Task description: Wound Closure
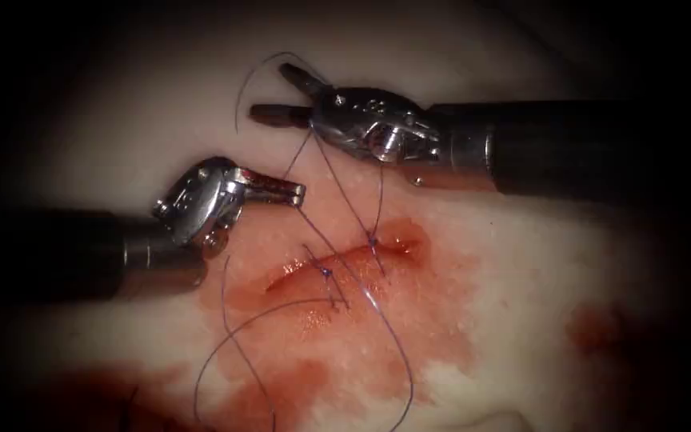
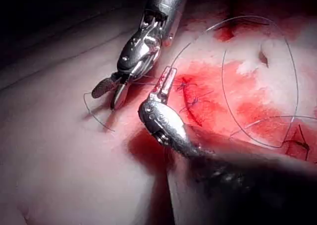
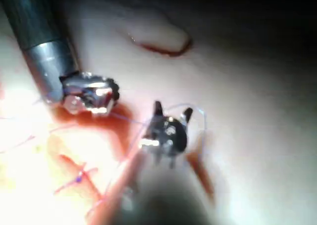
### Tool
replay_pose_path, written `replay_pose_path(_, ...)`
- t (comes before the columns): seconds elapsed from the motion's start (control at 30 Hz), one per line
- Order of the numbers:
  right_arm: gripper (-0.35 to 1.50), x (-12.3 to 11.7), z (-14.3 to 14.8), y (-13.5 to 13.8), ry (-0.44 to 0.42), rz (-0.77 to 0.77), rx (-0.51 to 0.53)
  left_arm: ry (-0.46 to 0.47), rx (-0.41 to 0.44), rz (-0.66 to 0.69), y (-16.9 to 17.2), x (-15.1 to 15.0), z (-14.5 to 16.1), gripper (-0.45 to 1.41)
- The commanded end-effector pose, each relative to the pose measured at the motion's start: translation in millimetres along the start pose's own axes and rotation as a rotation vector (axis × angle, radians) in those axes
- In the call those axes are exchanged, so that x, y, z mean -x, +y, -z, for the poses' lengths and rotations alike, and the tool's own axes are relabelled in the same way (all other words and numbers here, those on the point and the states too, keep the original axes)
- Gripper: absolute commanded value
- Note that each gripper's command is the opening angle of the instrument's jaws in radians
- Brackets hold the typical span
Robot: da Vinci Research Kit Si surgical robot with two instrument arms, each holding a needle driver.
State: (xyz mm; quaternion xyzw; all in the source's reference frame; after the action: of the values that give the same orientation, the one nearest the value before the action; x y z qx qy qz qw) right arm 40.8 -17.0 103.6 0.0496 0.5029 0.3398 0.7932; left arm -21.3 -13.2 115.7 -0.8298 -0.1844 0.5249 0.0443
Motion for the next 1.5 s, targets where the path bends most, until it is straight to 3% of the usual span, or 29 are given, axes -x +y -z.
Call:
replay_pose_path(0.03,0.56,0.0,-1.8,-1.0,0.0,-0.019,-0.018,-0.002,0.001,0.001,-0.1,0.7,-0.3,-0.45)
replay_pose_path(0.33,0.44,0.5,-3.2,-1.5,-0.018,-0.121,-0.052,-0.012,0.004,0.005,0.1,0.8,-0.3,-0.45)
replay_pose_path(0.5,0.41,2.0,-2.9,-1.2,-0.039,-0.214,-0.059,-0.012,0.003,0.011,0.2,0.8,-0.4,-0.45)
replay_pose_path(0.87,0.41,3.7,0.5,0.5,0.02,-0.406,0.104,-0.015,0.003,0.011,0.2,0.8,-0.5,-0.45)
replay_pose_path(1.17,0.76,5.8,-1.8,2.2,0.052,-0.539,0.09,-0.015,0.002,0.011,0.2,0.7,-0.6,-0.45)
replay_pose_path(1.5,0.86,4.9,-4.9,1.5,0.088,-0.562,0.022,-0.015,0.002,0.018,0.3,0.6,-0.5,-0.45)
